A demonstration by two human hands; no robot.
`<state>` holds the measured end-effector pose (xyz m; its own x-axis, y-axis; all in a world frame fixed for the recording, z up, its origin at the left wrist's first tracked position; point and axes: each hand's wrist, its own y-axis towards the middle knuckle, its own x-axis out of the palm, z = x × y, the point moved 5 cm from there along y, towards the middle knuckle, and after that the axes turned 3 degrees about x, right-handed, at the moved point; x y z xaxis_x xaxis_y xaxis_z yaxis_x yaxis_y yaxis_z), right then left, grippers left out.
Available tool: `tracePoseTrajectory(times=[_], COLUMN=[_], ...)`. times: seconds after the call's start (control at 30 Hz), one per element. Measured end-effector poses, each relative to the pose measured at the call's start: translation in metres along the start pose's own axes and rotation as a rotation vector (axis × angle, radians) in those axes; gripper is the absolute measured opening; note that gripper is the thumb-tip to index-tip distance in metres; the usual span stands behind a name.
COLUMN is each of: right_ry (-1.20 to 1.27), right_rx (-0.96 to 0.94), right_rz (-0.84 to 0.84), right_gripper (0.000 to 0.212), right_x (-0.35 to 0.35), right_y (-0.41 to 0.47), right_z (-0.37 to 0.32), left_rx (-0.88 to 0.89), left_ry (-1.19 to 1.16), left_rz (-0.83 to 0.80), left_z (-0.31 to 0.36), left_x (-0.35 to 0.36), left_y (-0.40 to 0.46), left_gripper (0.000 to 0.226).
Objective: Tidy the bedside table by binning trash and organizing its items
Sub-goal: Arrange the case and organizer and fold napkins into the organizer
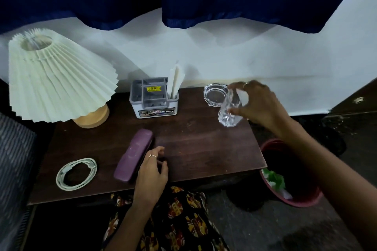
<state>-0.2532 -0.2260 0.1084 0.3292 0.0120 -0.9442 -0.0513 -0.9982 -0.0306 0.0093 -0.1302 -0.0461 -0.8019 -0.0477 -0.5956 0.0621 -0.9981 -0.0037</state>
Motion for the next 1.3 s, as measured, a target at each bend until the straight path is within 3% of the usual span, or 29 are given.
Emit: tracePoseTrajectory(times=[0.27,0.9,1.07,1.17,1.23,1.3], right_ry=[-0.003,-0.017,-0.082,-0.222,-0.204,-0.115], right_rx=[-0.059,0.071,0.076,0.012,-0.175,-0.384], right_rz=[0.122,-0.067,-0.121,0.118,0.286,0.306], right_gripper=[0.068,0.068,0.078,0.072,0.062,0.054], right_x=[-0.008,0.034,0.044,0.046,0.058,0.085], right_y=[0.08,0.127,0.123,0.092,0.057,0.024], right_z=[-0.025,-0.009,-0.006,-0.025,-0.052,-0.076], left_rx=[-0.02,-0.068,-0.03,0.046,0.077,0.093], left_ry=[-0.004,-0.017,-0.007,0.006,0.038,0.037], left_rz=[-0.006,-0.027,-0.013,0.037,0.097,0.193], left_z=[-0.003,-0.004,0.0,0.007,0.011,0.014], left_x=[0.0,-0.002,-0.006,-0.013,-0.02,-0.029], left_y=[0.0,0.001,-0.001,-0.004,-0.007,-0.01], left_gripper=[0.037,0.039,0.04,0.042,0.041,0.038])
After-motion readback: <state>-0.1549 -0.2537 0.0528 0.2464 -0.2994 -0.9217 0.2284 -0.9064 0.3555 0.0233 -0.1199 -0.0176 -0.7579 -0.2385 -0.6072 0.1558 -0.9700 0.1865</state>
